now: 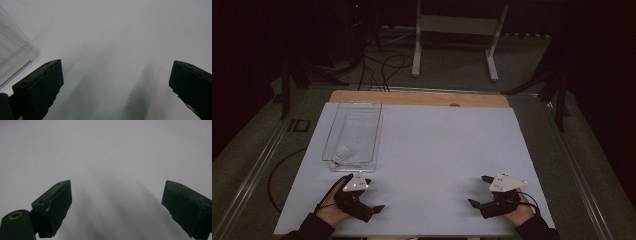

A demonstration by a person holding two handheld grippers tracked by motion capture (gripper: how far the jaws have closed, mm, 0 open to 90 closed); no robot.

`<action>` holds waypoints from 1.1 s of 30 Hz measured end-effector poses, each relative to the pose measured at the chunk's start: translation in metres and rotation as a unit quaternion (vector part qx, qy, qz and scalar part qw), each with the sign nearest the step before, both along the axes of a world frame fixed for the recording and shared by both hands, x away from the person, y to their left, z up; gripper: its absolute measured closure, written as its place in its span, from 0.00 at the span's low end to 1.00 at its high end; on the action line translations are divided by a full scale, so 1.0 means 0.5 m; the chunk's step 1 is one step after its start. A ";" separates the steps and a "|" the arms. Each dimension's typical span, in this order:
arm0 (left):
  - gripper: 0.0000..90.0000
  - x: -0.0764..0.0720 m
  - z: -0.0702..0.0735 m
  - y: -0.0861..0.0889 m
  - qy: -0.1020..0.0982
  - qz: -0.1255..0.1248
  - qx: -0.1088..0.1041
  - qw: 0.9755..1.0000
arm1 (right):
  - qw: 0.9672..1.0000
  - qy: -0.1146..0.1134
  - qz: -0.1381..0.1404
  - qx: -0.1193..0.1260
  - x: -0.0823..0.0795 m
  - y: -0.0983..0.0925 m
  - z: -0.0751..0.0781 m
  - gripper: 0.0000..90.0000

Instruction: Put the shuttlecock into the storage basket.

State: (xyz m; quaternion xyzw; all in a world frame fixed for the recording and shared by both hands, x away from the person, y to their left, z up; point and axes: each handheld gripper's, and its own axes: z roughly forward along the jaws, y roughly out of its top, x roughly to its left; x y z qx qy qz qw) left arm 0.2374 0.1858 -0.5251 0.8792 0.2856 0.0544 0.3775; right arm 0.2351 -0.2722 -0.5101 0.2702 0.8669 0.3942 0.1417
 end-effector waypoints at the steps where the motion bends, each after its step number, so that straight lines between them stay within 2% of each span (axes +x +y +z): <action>1: 0.00 0.000 -0.001 0.000 0.001 0.000 -0.002 1.000 | 1.000 0.000 0.000 0.001 0.000 0.000 0.000 0.10; 10: 0.00 -0.006 -0.008 -0.004 -0.010 -0.006 -0.015 1.000 | 1.000 -0.002 0.002 0.002 -0.001 0.002 0.000 0.10; 14: 0.00 -0.006 -0.005 -0.002 -0.017 0.003 -0.020 1.000 | 1.000 -0.002 0.004 0.003 -0.002 0.003 0.000 0.10; 16: 0.00 -0.004 -0.002 0.000 -0.025 0.018 -0.025 0.999 | 1.000 -0.001 0.005 0.002 -0.002 0.004 -0.001 0.10; 18: 0.00 -0.002 -0.002 0.002 -0.024 0.029 -0.030 0.999 | 1.000 -0.001 0.007 0.000 -0.001 0.006 -0.003 0.10; 22: 0.00 0.000 -0.005 0.002 -0.026 0.043 -0.026 0.998 | 1.000 0.002 0.007 -0.001 -0.002 0.009 -0.005 0.10; 26: 0.00 0.000 -0.006 0.002 -0.029 0.049 -0.028 0.998 | 1.000 0.004 0.007 0.000 -0.002 0.009 -0.006 0.10; 33: 0.00 -0.002 -0.008 0.000 -0.033 0.046 -0.033 0.998 | 1.000 0.004 0.006 0.000 -0.001 0.010 -0.007 0.10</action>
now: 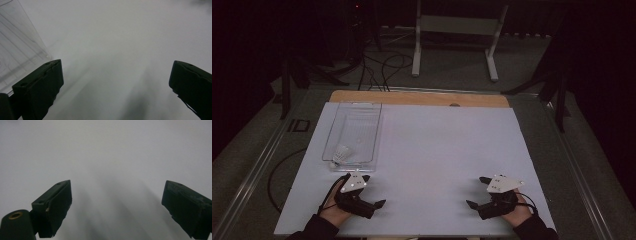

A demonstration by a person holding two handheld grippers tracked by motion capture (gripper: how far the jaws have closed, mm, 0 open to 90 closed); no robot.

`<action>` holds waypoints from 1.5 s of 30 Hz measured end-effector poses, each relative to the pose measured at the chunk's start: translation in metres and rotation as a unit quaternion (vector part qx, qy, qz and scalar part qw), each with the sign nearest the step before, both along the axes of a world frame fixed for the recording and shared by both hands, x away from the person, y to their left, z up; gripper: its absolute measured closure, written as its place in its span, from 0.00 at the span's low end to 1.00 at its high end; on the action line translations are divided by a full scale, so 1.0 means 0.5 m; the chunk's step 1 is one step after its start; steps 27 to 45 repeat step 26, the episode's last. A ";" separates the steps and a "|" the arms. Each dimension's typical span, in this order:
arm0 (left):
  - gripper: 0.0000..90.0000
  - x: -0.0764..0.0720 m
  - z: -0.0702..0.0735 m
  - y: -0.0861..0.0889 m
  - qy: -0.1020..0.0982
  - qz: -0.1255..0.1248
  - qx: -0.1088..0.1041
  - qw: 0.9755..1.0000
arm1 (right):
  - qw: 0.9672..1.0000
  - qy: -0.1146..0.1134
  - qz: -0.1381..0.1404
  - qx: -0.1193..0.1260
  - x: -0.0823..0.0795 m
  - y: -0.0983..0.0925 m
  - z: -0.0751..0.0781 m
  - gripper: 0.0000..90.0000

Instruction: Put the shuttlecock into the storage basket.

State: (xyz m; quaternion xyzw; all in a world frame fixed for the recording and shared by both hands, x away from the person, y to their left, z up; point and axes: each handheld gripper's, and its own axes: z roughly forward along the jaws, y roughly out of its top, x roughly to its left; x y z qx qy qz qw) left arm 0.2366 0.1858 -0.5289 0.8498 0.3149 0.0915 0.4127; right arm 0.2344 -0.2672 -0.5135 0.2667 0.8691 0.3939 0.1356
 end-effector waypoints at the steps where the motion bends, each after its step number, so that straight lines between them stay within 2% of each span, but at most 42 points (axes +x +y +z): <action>1: 0.00 0.000 0.000 0.000 -0.001 0.000 0.001 1.000 | 1.000 0.000 0.000 0.000 0.000 0.000 0.000 0.10; 7: 0.00 0.001 0.001 0.002 0.001 0.004 -0.010 1.000 | 1.000 0.001 -0.001 0.000 0.000 0.000 0.000 0.10; 18: 0.00 0.002 0.000 0.001 0.002 0.007 -0.011 1.000 | 1.000 0.003 -0.002 -0.002 0.001 0.001 -0.002 0.10; 23: 0.00 0.001 0.001 0.002 0.000 0.009 -0.018 1.000 | 1.000 0.004 -0.001 -0.002 0.001 0.001 -0.002 0.10; 45: 0.00 0.001 0.002 0.003 0.000 0.009 -0.017 1.000 | 1.000 0.002 -0.001 -0.003 0.001 0.002 -0.002 0.10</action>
